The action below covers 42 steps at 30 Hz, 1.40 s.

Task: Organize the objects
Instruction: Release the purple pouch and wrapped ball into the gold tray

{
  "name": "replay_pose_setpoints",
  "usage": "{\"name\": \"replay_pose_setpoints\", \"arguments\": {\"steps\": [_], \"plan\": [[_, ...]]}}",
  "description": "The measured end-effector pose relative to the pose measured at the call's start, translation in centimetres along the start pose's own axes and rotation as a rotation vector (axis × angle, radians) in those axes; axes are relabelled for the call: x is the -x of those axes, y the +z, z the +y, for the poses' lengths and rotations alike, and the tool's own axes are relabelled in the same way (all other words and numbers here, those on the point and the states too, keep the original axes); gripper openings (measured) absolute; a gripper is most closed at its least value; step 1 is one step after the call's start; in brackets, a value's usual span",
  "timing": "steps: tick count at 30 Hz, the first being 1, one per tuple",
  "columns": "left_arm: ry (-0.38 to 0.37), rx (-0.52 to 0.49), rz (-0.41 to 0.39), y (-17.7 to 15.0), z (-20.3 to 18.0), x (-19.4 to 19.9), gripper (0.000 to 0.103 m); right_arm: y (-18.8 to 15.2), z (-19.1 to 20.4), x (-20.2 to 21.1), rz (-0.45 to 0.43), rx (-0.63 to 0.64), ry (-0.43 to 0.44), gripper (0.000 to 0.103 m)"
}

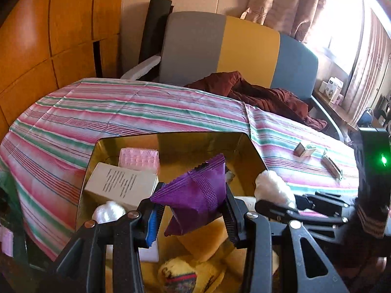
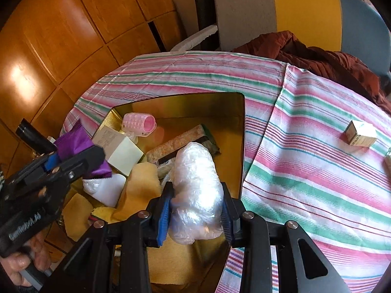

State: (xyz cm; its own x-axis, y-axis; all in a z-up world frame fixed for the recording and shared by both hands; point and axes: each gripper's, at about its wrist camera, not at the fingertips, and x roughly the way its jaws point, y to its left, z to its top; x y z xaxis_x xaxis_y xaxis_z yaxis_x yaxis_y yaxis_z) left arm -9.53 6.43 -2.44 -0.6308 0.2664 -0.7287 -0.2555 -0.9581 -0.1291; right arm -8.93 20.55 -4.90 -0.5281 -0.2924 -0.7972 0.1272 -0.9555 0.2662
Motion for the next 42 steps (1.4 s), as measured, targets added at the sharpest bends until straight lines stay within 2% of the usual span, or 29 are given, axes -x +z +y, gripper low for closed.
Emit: {"name": "replay_pose_setpoints", "arguments": {"steps": [7,18,22,27,32,42], "plan": [[-0.028,0.014,0.012,1.7,0.0,-1.5,0.044,-0.2,-0.4,-0.5,0.012,-0.008,0.009,0.036],[0.016,-0.015,0.006,4.1,-0.5,-3.8,0.046,-0.5,-0.7,-0.4,0.016,-0.018,0.010,0.036],[0.017,0.016,0.017,4.4,0.1,-4.1,0.051,-0.8,-0.7,-0.1,0.018,-0.012,0.012,0.037],[0.030,0.037,0.014,3.3,0.9,-2.7,0.051,-1.6,-0.6,0.1,0.033,-0.018,0.029,0.039],[0.051,0.032,0.027,1.0,1.3,-1.3,0.051,-2.7,0.2,0.7,0.037,-0.015,0.044,0.058],[0.055,0.027,0.005,-1.4,1.1,1.8,0.051,-3.6,0.6,2.2,0.011,-0.020,0.032,0.063]]}}
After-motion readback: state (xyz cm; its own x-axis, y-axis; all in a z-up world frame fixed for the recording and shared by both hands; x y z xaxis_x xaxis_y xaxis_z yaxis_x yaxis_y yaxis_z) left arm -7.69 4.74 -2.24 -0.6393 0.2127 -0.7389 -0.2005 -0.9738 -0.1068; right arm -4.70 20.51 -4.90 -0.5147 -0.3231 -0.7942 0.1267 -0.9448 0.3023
